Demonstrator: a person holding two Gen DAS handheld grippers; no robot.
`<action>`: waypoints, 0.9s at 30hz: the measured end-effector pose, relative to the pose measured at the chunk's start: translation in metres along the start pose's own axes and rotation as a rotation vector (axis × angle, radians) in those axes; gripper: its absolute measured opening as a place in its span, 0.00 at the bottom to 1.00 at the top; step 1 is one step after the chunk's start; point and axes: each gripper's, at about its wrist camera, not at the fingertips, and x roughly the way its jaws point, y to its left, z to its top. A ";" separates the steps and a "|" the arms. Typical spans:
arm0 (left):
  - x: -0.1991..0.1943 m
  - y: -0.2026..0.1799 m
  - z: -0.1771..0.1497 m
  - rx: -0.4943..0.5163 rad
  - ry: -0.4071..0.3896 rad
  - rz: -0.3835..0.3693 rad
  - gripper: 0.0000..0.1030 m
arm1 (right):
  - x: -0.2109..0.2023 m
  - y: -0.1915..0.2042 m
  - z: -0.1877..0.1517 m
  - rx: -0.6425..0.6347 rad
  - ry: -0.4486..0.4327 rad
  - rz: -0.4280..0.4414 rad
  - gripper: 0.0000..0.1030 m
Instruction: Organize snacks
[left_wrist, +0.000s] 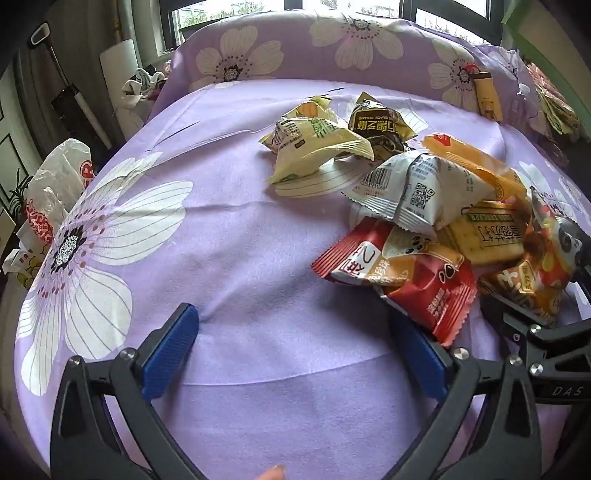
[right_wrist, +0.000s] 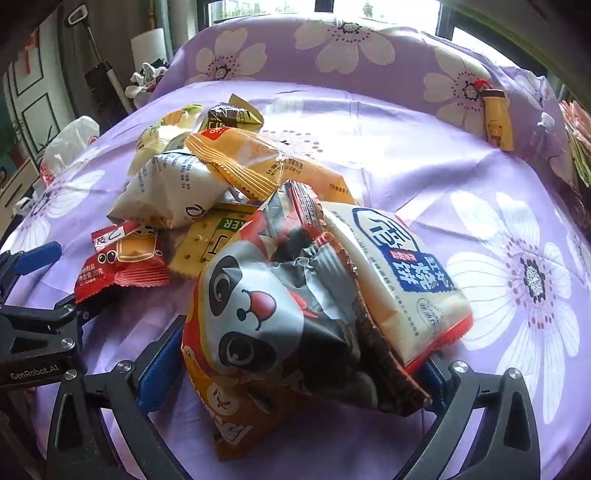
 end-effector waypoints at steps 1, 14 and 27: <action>0.000 0.000 0.000 -0.001 -0.001 0.000 1.00 | 0.000 0.000 0.000 0.004 0.001 0.005 1.00; 0.000 0.000 -0.001 -0.002 0.000 0.005 1.00 | 0.000 -0.001 0.000 0.006 0.001 0.008 0.99; -0.001 0.001 -0.001 -0.003 0.000 0.004 1.00 | 0.000 -0.001 0.000 0.006 0.001 0.008 0.99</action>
